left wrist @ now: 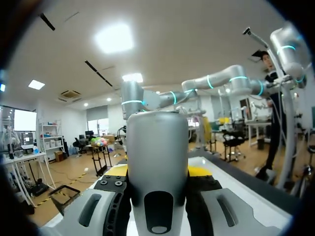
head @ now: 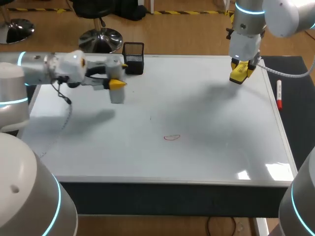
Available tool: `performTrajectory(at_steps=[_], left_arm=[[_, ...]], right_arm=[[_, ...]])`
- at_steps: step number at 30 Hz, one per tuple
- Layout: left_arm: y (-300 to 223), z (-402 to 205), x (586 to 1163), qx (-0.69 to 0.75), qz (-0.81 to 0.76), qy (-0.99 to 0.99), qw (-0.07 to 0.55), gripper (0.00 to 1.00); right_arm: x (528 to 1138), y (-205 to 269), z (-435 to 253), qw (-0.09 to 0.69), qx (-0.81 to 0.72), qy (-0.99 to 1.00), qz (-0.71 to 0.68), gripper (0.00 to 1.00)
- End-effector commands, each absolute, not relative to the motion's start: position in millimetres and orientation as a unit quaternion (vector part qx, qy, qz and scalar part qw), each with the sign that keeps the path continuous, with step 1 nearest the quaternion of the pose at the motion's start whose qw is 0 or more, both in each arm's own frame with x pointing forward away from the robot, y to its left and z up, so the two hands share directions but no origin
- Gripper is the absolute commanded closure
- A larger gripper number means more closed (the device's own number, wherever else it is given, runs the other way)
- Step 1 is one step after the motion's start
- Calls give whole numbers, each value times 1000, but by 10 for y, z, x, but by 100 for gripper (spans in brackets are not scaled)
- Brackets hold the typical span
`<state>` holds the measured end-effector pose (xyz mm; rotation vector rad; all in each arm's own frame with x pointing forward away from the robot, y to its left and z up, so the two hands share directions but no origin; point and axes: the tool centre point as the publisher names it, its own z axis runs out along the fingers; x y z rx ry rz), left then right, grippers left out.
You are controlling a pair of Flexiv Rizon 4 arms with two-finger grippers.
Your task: Pick up the inspection probe, press it on each red-marked spot on the whiteboard one by one, put down the probe, pick up the eraser, and wipe off all the red marks.
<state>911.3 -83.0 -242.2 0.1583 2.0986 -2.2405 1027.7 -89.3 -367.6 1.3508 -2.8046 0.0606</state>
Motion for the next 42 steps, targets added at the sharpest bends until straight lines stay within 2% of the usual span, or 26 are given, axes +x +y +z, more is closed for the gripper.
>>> performTrajectory(at_steps=[1,16,42], left_arm=[[-522,-2340,9151,47,-723,687,54,100],[206,-2297,9618,-3,-721,686,99,100],[236,-2307,9632,-10,-721,686,99,100]], right_arm=[[10283,-897,-3667,15,435,-900,21,100],[10283,-897,-3667,15,435,-900,21,100],[10275,-873,-3661,20,437,-899,23,100]])
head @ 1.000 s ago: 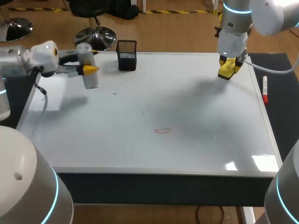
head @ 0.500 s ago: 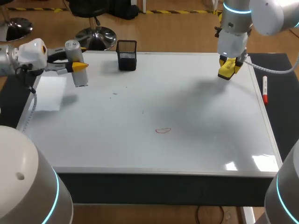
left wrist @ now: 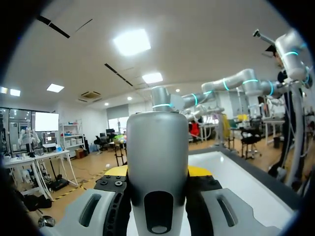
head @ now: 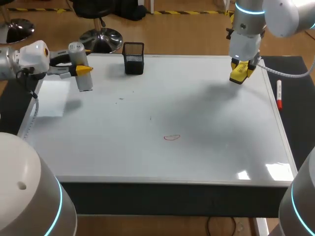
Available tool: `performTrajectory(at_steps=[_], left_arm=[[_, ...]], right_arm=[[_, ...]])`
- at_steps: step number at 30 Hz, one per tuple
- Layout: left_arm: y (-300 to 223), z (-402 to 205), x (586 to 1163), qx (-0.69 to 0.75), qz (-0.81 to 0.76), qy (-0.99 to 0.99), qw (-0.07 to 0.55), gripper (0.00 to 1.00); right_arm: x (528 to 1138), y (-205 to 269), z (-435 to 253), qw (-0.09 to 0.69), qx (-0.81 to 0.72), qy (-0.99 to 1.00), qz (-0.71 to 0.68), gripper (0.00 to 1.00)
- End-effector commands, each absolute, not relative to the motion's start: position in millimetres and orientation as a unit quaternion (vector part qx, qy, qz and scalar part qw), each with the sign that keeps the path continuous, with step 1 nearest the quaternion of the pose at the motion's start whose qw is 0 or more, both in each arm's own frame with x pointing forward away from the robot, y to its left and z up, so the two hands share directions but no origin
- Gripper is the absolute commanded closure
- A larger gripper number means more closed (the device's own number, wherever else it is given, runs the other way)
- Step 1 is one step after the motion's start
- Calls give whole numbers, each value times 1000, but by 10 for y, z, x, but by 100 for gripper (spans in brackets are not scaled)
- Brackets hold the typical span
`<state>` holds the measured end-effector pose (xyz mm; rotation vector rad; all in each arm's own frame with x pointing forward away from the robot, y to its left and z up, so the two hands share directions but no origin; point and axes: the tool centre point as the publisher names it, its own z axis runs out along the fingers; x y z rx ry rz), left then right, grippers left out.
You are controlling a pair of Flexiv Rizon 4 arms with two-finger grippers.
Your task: Pick up the inspection probe, press it on each red-marked spot on the whiteboard one by one, put down the probe, pick up the eraser, and wipe off all the red marks.
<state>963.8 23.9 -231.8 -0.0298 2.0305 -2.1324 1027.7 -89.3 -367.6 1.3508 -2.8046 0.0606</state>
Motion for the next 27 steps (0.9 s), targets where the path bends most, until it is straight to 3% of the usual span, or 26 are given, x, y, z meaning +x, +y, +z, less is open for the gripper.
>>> performTrajectory(at_steps=[1,18,27], left_arm=[[236,-2307,9632,-10,-721,686,99,100],[236,-2307,9632,-10,-721,686,99,100],[236,-2307,9632,-10,-721,686,99,100]], right_arm=[[10244,-830,-3647,20,446,-894,22,100],[9220,81,-3437,-17,556,-831,26,100],[8622,810,-3405,-43,610,-791,9,100]])
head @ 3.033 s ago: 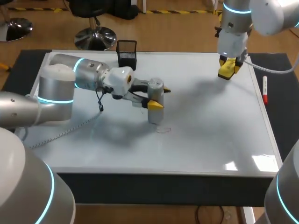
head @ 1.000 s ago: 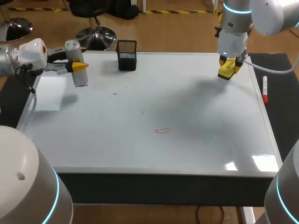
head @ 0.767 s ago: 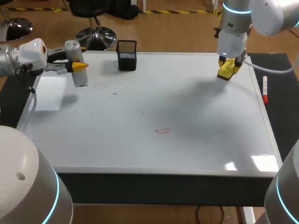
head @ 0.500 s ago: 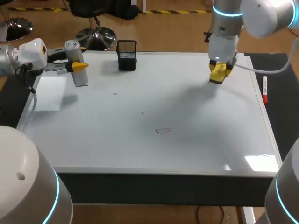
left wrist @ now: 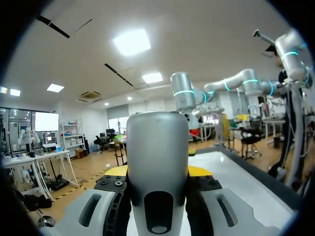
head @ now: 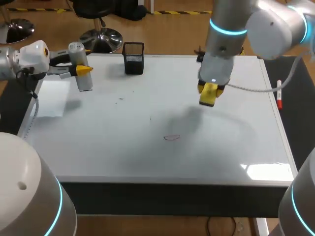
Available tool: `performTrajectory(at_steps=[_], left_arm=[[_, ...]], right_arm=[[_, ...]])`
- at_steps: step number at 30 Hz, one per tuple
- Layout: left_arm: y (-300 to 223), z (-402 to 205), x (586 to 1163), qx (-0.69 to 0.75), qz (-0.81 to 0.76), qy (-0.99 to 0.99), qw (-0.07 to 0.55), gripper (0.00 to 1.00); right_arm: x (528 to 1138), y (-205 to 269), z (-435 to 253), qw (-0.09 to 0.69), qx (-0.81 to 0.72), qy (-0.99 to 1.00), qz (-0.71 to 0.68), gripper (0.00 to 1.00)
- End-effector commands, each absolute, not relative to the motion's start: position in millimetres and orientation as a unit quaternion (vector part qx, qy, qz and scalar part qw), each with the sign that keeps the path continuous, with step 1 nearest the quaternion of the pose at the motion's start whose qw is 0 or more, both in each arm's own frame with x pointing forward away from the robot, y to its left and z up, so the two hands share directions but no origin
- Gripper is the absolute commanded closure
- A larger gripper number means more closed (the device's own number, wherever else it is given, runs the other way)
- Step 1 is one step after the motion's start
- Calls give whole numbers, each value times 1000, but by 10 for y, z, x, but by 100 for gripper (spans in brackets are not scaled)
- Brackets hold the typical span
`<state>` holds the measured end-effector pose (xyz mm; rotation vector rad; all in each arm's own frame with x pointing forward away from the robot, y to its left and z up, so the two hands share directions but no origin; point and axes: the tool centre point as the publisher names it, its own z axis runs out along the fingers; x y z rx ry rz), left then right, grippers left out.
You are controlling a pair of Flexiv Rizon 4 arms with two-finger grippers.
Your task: Pick up the inspection probe, press it on each red-marked spot on the whiteboard one by one, put down the probe, pick up the eraser, and wipe off all the red marks.
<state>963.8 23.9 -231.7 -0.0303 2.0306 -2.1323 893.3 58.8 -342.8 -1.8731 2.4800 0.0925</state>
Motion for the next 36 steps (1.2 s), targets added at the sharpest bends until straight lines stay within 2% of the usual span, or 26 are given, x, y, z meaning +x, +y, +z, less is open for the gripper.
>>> performTrajectory(at_steps=[1,14,24,36], left_arm=[[236,-2307,9632,-10,-721,686,99,100],[236,-2307,9632,-10,-721,686,99,100],[236,-2307,9632,-10,-721,686,99,100],[236,-2307,9632,-10,-721,686,99,100]], right_arm=[[8564,889,-3414,40,-615,788,-16,100],[8015,1661,-3676,20,-662,748,33,100],[7825,2149,-3909,12,-701,711,54,100],[7820,2261,-4119,0,-705,706,59,100]])
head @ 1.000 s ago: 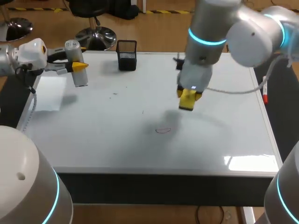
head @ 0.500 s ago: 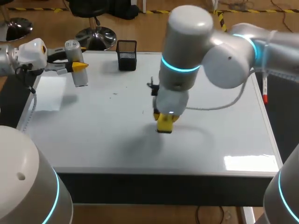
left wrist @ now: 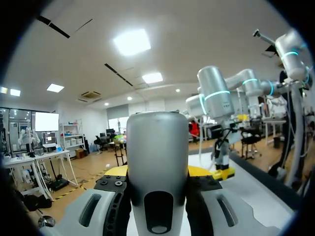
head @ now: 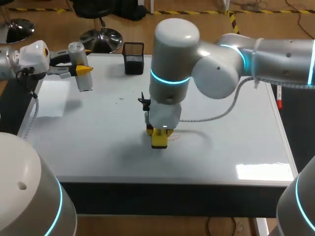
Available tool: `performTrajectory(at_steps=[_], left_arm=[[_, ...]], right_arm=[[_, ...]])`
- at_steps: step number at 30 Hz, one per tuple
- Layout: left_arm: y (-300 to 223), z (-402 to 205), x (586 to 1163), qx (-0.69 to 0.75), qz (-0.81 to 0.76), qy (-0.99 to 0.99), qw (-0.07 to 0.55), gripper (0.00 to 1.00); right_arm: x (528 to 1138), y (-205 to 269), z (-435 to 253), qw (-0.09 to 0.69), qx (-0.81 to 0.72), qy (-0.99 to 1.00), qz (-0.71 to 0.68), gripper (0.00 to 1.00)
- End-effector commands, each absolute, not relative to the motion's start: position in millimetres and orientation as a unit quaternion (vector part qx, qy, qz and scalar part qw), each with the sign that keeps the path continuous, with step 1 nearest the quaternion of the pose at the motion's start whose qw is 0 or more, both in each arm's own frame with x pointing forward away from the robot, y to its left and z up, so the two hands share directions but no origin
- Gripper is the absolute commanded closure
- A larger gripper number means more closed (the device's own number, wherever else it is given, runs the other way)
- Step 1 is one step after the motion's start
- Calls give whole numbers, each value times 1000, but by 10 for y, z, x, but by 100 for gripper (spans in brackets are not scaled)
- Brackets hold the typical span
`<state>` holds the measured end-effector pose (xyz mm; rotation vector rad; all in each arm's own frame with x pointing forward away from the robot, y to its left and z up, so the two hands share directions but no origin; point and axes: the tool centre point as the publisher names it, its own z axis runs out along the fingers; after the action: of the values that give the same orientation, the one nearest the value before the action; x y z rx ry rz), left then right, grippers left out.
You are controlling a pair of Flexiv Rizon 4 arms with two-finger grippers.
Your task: Pick up the inspection probe, press it on each red-marked spot on the whiteboard one by one, put down the probe, pick up the eraser, and wipe off all the red marks.
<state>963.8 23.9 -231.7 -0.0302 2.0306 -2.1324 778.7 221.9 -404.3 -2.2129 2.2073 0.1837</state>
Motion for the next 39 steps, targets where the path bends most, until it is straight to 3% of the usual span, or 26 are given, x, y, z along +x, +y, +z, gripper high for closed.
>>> performTrajectory(at_steps=[1,21,39], left_arm=[[236,-2307,9632,-10,-721,686,99,100],[236,-2307,9632,-10,-721,686,99,100],[236,-2307,9632,-10,-721,686,99,100]], right_arm=[[7820,2255,-4138,-1,-705,707,59,100],[7854,2093,-4420,-20,-697,715,51,100],[7970,1531,-4524,-26,-648,760,44,100]])
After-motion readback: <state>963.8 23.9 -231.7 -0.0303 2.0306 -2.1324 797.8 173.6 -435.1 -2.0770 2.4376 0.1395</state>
